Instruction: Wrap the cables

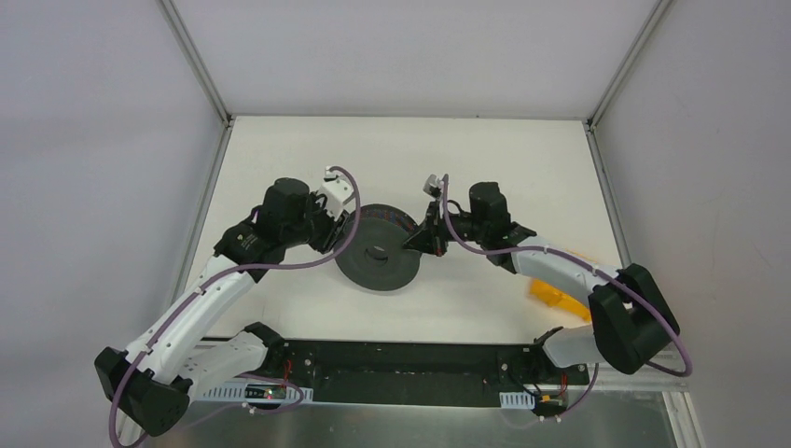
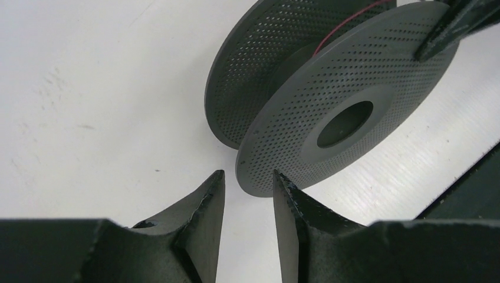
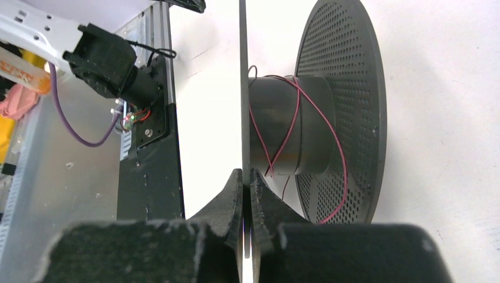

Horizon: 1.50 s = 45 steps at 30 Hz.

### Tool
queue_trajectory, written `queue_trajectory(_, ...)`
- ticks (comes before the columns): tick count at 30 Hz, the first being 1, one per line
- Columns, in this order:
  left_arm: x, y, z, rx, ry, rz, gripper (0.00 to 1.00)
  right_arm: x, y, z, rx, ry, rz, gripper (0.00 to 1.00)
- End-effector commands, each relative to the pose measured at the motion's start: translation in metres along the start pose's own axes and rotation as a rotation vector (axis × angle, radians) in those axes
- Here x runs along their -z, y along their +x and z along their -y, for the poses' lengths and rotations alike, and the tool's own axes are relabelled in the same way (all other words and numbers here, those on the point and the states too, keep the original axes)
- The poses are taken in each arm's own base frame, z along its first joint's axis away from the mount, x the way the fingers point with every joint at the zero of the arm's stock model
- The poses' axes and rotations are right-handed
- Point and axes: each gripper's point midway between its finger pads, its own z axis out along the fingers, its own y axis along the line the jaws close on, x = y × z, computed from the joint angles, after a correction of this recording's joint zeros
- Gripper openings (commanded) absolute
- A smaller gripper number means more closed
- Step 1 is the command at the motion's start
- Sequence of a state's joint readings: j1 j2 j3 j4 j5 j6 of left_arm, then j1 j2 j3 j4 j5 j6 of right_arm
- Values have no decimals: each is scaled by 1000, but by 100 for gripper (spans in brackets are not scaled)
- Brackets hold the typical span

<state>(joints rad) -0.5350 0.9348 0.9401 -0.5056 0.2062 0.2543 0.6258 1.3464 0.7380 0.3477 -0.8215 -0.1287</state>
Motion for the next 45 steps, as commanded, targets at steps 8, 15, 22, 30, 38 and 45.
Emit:
queue_trajectory(8, 13, -6, -49, 450, -374, 52, 36, -17, 17, 63, -268, 98, 49, 0)
queue_trajectory(15, 20, 3, -54, 495, -434, 67, 38, -23, 31, 88, -396, 190, 65, 0)
queue_trajectory(22, 9, 7, -52, 535, -426, 36, 37, -28, 42, 104, -527, 252, 88, 0)
queue_trajectory(30, -7, 11, -46, 562, -387, -12, 37, -32, 54, 115, -688, 312, 143, 1)
queue_trajectory(38, -16, 8, -43, 566, -364, -34, 36, -31, 58, 123, -723, 350, 187, 11)
queue_trajectory(45, -21, 12, -43, 568, -362, -56, 36, -18, 45, 132, -696, 396, 223, 24)
